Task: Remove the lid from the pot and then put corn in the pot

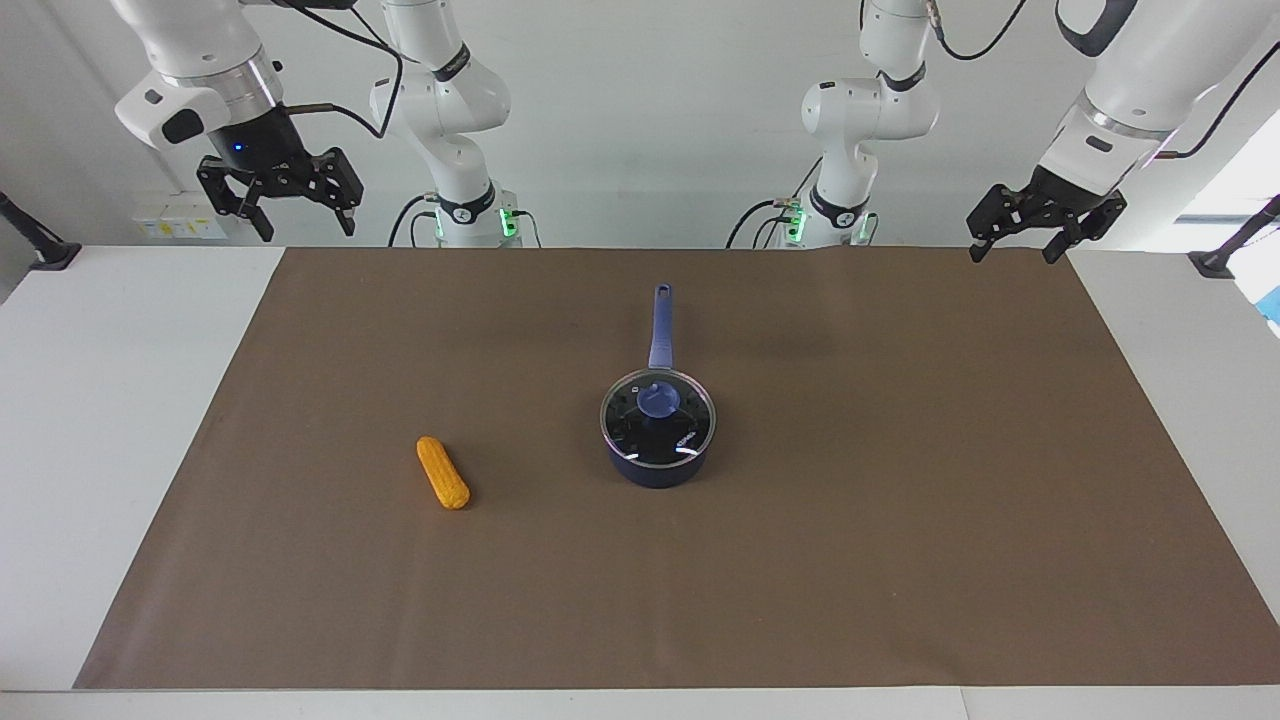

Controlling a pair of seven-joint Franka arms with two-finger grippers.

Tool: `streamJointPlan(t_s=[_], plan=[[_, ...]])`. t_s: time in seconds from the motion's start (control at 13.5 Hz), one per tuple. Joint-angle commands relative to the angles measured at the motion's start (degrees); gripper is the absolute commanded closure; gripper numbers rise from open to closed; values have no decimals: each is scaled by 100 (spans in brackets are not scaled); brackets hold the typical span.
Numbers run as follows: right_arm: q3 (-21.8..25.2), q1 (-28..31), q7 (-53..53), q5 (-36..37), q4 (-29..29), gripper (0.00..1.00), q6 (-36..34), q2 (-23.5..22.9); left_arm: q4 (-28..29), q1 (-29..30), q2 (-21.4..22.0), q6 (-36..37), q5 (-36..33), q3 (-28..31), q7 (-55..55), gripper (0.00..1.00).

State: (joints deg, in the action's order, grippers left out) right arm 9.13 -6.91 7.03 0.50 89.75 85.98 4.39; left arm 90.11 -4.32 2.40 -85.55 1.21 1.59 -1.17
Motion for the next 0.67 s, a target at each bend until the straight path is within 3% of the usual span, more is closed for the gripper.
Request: streamJointPlan(t_s=[0.0,0.59], plan=[[-16,32,124,29,25,0,25,36,-20,-70,41,83,-104,52,-76,0],[-16,32,132,29,33,0,16,36,-20,-8,50,65,-69,70,3,0]])
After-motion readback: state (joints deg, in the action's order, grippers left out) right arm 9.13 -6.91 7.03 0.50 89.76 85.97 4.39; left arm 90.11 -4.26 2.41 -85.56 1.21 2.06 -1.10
